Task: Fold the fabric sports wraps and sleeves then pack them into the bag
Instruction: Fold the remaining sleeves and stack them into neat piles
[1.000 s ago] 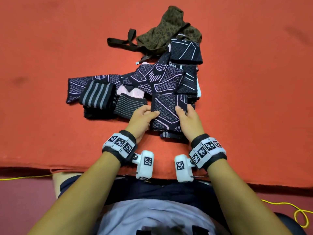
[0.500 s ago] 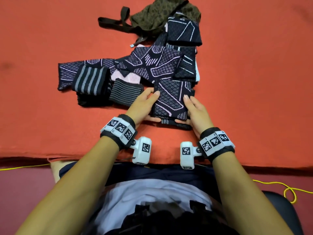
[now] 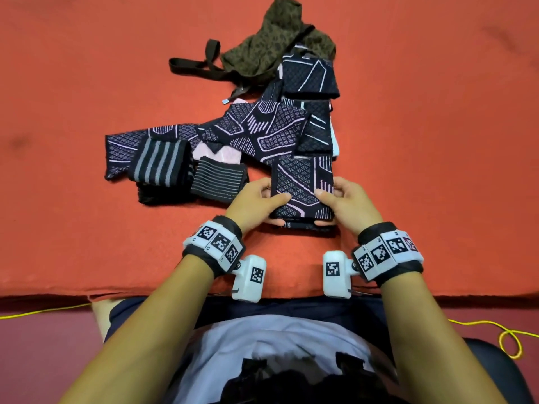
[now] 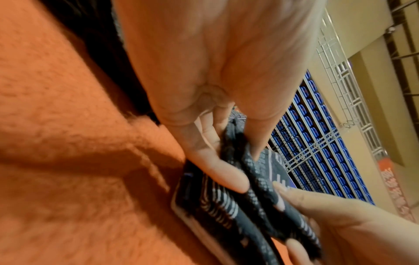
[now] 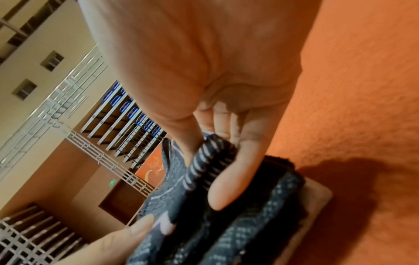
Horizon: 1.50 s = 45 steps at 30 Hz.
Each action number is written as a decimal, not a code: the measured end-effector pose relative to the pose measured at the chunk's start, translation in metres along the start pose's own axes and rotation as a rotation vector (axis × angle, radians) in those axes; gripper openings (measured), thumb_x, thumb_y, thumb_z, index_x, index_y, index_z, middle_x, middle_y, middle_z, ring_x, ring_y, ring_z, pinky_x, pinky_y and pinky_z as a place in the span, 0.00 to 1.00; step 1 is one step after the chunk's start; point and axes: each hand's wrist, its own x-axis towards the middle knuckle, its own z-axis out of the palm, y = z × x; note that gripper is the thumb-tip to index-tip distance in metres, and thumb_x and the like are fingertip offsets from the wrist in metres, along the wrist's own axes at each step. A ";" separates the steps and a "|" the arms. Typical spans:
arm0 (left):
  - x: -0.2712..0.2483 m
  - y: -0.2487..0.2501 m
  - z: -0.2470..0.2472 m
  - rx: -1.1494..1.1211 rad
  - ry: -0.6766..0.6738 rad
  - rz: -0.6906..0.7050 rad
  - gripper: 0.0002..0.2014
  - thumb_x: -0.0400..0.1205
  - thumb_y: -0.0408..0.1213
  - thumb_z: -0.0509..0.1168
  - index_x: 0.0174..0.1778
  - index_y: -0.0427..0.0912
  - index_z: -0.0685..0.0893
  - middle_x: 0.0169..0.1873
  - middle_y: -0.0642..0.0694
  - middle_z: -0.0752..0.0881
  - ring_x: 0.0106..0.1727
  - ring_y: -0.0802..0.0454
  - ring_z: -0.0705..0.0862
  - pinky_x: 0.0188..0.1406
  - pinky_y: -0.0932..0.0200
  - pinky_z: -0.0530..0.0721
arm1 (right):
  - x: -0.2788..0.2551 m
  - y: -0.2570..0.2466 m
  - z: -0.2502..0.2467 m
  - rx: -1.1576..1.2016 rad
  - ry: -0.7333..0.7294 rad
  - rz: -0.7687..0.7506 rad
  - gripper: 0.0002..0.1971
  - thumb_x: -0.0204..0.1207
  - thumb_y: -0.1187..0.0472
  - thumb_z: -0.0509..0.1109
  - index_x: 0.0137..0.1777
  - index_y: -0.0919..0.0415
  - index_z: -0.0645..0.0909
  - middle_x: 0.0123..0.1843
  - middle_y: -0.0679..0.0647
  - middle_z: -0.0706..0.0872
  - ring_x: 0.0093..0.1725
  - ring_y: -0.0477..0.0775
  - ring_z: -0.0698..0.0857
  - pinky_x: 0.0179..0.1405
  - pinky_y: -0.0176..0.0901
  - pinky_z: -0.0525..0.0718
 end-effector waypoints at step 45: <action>0.038 0.034 -0.025 0.223 0.160 0.028 0.30 0.82 0.14 0.56 0.77 0.42 0.71 0.56 0.44 0.82 0.54 0.43 0.87 0.62 0.39 0.87 | 0.057 -0.042 0.068 -0.385 0.233 -0.178 0.12 0.75 0.60 0.72 0.54 0.54 0.74 0.38 0.52 0.89 0.39 0.54 0.89 0.44 0.47 0.84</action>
